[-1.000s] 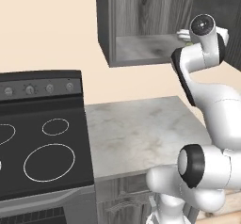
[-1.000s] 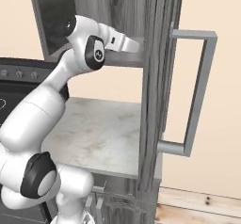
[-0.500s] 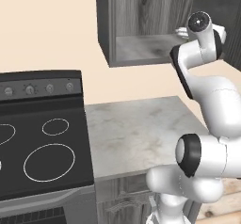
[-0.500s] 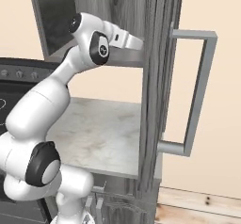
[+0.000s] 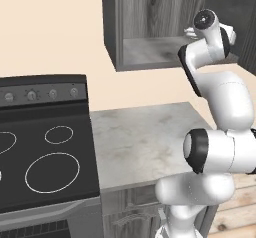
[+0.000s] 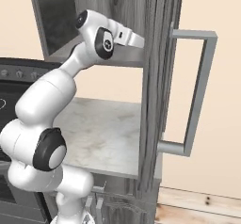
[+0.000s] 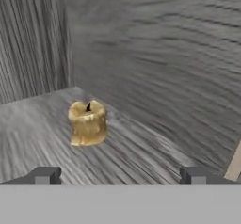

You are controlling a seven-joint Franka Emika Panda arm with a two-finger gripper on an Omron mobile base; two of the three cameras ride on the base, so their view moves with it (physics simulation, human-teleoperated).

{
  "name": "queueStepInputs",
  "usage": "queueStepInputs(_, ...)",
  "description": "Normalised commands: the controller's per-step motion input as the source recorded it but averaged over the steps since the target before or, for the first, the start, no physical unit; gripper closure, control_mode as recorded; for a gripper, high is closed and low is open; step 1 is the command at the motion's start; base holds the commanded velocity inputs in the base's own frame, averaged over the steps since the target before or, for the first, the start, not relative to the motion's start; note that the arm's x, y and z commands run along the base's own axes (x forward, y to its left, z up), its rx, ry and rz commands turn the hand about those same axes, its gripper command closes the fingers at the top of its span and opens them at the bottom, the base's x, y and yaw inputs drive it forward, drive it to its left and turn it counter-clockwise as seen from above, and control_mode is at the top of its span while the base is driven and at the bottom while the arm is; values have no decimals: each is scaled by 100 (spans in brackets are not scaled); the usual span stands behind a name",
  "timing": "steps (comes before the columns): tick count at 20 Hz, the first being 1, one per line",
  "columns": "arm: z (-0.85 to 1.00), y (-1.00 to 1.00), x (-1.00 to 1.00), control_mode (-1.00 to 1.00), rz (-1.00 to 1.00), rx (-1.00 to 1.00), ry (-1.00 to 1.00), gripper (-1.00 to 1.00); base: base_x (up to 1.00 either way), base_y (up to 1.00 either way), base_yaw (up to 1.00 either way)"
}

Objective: Get the candle and the liquor from the cabinet and move them to the dining counter.

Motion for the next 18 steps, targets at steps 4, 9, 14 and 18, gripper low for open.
queueStepInputs(4,0,-7,25,-100,-4,13,8,-100,0,0,0)
queueStepInputs(9,0,-8,21,-100,-2,14,4,-100,0,0,0)
queueStepInputs(14,-5,-15,15,-100,0,9,0,-100,0,0,0)
queueStepInputs(18,-14,-17,20,-100,0,6,0,-100,0,0,0)
